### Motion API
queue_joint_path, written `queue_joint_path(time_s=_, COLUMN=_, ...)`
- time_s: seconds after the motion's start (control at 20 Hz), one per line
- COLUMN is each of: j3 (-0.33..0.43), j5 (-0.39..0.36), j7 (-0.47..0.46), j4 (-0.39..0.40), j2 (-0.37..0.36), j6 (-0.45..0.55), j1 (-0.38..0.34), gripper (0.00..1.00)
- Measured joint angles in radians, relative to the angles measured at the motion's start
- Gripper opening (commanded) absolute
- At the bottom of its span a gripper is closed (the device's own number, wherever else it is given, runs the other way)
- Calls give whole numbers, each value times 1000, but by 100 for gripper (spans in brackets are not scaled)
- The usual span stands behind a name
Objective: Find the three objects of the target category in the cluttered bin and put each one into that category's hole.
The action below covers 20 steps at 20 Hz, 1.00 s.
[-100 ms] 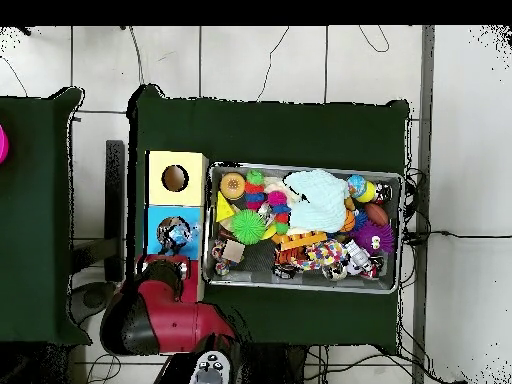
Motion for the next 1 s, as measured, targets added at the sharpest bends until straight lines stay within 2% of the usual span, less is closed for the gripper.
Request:
queue_joint_path(time_s=0.2, j3=0, j5=4, j7=3, j4=0, j2=-2, j6=-26, j1=-1, gripper=100)
queue_joint_path(time_s=1.0, j3=0, j5=8, j7=3, j4=0, j2=-1, j6=-26, j1=1, gripper=100)
